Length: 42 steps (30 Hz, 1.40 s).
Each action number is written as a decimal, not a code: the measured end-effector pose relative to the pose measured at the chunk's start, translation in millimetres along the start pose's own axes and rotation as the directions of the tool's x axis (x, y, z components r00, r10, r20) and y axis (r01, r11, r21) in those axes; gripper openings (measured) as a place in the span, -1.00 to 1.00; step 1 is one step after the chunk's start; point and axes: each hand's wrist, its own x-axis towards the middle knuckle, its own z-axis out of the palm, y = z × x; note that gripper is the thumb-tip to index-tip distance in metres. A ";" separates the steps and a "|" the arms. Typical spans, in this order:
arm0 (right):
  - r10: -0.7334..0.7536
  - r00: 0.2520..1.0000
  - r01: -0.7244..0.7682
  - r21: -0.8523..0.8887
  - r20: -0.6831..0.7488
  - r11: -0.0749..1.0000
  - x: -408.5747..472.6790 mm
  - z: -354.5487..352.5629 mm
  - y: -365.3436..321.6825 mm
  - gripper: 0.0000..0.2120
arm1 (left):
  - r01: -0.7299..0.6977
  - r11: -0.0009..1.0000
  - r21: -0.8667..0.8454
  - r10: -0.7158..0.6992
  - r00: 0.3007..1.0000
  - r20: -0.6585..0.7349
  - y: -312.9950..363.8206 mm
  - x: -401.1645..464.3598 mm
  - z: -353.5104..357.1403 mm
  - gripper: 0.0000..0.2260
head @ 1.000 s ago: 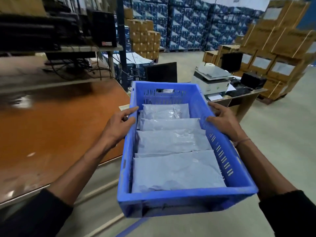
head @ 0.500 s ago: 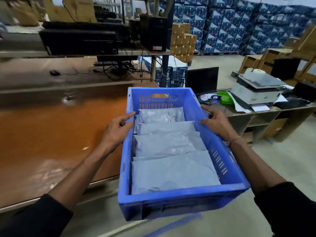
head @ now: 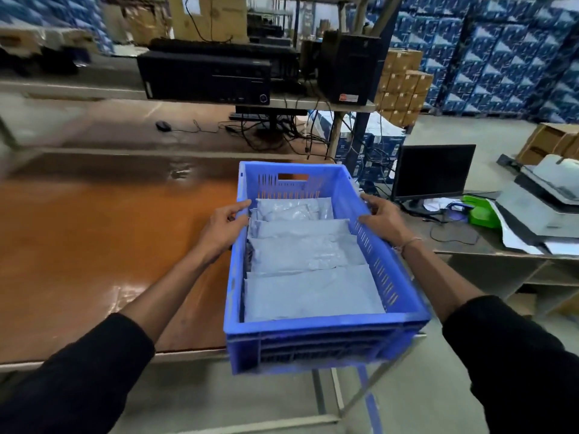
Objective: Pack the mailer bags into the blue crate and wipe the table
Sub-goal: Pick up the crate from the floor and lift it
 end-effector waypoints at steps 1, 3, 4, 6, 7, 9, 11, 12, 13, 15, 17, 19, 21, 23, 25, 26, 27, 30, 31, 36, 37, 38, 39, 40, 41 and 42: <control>-0.006 1.000 0.006 -0.016 0.003 1.000 5.1 0.6 -6.6 -0.39 | 0.004 1.000 0.009 -0.004 1.000 -0.011 -0.2 7.0 2.2 -0.61; -0.024 1.000 0.025 -0.048 0.017 0.999 16.6 -0.3 -12.0 -0.42 | 0.019 1.000 0.016 -0.019 1.000 -0.019 -1.6 19.7 6.4 -0.62; -0.026 1.000 0.027 -0.047 0.017 0.999 23.1 -0.4 -12.1 -0.41 | 0.022 1.000 0.015 -0.021 1.000 -0.014 -2.5 24.6 8.1 -0.62; -0.033 0.999 0.034 -0.045 0.021 0.998 36.0 0.0 -9.1 -0.38 | 0.022 0.999 0.026 -0.022 1.000 -0.005 -3.7 32.5 11.4 -0.61; -0.034 0.999 0.035 -0.051 0.026 0.998 41.5 1.1 -5.5 -0.37 | 0.023 0.999 0.042 -0.023 1.000 -0.001 -3.6 35.5 13.4 -0.61; -0.026 0.999 0.028 -0.050 0.037 0.998 47.1 3.3 -2.2 -0.37 | 0.026 0.997 0.070 -0.027 1.000 0.014 -1.1 39.0 16.7 -0.60; -0.017 0.999 0.019 -0.041 0.028 0.999 54.3 5.6 3.5 -0.39 | 0.027 0.997 0.078 -0.029 0.999 0.022 1.9 40.2 20.0 -0.60; -0.017 0.999 0.018 -0.046 0.029 0.999 56.2 6.7 4.9 -0.40 | 0.028 0.997 0.069 -0.029 0.999 0.016 2.9 39.4 21.6 -0.59; -0.025 0.999 0.027 -0.059 0.031 0.998 58.1 7.6 6.5 -0.41 | 0.030 0.998 0.063 -0.030 1.000 0.003 2.5 39.2 23.0 -0.60; -0.036 0.999 0.039 -0.084 0.037 0.996 60.5 8.4 7.4 -0.41 | 0.036 0.997 0.071 -0.037 0.999 0.009 -0.2 39.9 24.4 -0.60; -0.030 0.997 0.037 -0.102 0.065 0.994 60.1 7.9 6.6 -0.41 | 0.047 0.990 0.132 -0.054 0.997 0.056 0.3 40.7 22.4 -0.57; -0.037 0.996 0.051 -0.179 0.081 0.983 59.5 8.5 4.3 -0.44 | 0.041 0.959 0.281 -0.071 0.993 0.097 2.3 43.9 18.4 -0.46; -0.099 0.992 0.123 -0.361 0.084 0.925 59.7 10.5 0.6 -0.49 | -0.004 0.876 0.482 -0.067 0.989 0.129 7.4 47.4 15.9 -0.36; -0.172 0.977 0.210 -0.462 0.124 0.862 57.2 13.8 -2.9 -0.45 | -0.071 0.804 0.591 -0.038 0.985 0.170 16.3 45.9 20.3 -0.35; -0.205 0.957 0.282 -0.499 0.205 0.819 56.1 18.2 -1.4 -0.35 | -0.124 0.766 0.630 -0.027 0.974 0.225 22.7 42.6 28.3 -0.32; -0.197 0.950 0.299 -0.522 0.242 0.799 54.4 20.7 -0.3 -0.32 | -0.139 0.753 0.643 -0.040 0.966 0.256 20.5 42.4 34.1 -0.30; -0.191 0.944 0.312 -0.545 0.268 0.779 56.2 23.8 5.9 -0.30 | -0.148 0.738 0.659 -0.058 0.958 0.280 19.8 40.6 39.1 -0.27; -0.170 0.941 0.315 -0.576 0.292 0.755 57.9 27.9 12.7 -0.30 | -0.170 0.666 0.726 -0.072 0.955 0.289 14.8 39.7 47.7 -0.21; -0.180 0.939 0.324 -0.577 0.293 0.750 58.3 29.5 12.9 -0.31 | -0.168 0.664 0.729 -0.070 0.956 0.284 14.3 40.0 47.9 -0.21; -0.247 0.931 0.362 -0.583 0.270 0.728 61.2 30.0 13.8 -0.51 | -0.167 0.676 0.718 -0.061 0.958 0.280 12.9 45.2 47.7 -0.25; -0.208 0.942 0.325 -0.558 0.263 0.764 65.4 31.1 16.9 -0.47 | -0.167 0.683 0.711 -0.057 0.958 0.281 13.6 47.2 47.4 -0.26; -0.180 0.947 0.304 -0.563 0.266 0.768 64.9 29.8 12.9 -0.39 | -0.167 0.690 0.704 -0.056 0.957 0.283 14.1 49.2 47.2 -0.27; -0.186 0.943 0.316 -0.571 0.275 0.758 67.7 31.2 13.6 -0.32 | -0.165 0.700 0.695 -0.059 0.956 0.287 15.2 50.9 46.3 -0.28; -0.176 0.953 0.291 -0.571 0.249 0.768 67.3 31.4 10.2 -0.28 | -0.163 0.705 0.690 -0.057 0.957 0.285 16.2 52.9 46.1 -0.28; -0.168 0.958 0.275 -0.567 0.234 0.777 67.6 32.6 9.6 -0.26 | -0.160 0.710 0.686 -0.058 0.957 0.284 17.1 54.0 45.6 -0.28; -0.153 0.957 0.271 -0.578 0.246 0.770 66.0 31.9 8.5 -0.25 | -0.158 0.712 0.684 -0.059 0.957 0.282 18.4 53.9 45.4 -0.27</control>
